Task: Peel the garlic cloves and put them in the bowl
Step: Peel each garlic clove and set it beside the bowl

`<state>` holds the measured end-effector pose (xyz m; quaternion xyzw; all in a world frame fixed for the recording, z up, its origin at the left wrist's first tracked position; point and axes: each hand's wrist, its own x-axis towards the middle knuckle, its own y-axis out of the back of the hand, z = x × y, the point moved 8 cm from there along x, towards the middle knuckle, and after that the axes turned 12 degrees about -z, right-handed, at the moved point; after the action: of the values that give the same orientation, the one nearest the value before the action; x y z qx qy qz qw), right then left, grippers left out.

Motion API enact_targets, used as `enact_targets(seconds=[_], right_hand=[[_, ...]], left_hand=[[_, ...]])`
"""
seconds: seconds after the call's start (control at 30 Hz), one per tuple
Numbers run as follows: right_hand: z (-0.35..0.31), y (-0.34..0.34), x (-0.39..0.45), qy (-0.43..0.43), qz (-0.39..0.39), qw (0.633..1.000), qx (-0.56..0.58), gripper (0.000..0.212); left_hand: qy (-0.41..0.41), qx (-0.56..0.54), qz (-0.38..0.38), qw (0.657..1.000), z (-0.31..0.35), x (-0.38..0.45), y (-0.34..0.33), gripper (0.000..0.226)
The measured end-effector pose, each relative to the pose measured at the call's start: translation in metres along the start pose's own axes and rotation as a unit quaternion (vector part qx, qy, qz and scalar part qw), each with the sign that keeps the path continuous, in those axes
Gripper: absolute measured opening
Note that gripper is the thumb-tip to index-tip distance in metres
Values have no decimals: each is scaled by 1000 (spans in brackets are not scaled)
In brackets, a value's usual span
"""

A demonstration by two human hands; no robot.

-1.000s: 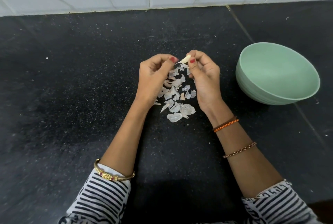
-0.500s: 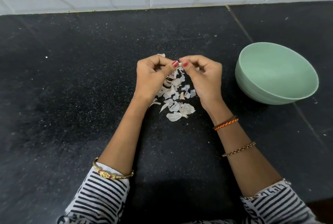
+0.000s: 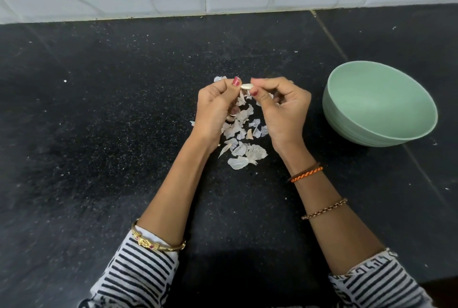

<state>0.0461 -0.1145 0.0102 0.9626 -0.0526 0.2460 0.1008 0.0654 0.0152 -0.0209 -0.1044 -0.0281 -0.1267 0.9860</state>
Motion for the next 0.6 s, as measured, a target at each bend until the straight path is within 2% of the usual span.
enact_targets(seconds=[0.13,0.33,0.43,0.6], right_hand=[[-4,1,-2,19,2,999,-41,20],[1,-2,-2,-8,-9,1000,-20,19],[2,-8,-2,-21,-39,998,32,16],[11,-9,-2,-112,-58,985,120,23]], left_hand=[[-3,26,22,999,1,-3,1,27],[-38,78,58,995,7,-4,8,26],[-48,88,73,992,7,-2,11,32],[-32,57,54,996,0,-1,4,37]])
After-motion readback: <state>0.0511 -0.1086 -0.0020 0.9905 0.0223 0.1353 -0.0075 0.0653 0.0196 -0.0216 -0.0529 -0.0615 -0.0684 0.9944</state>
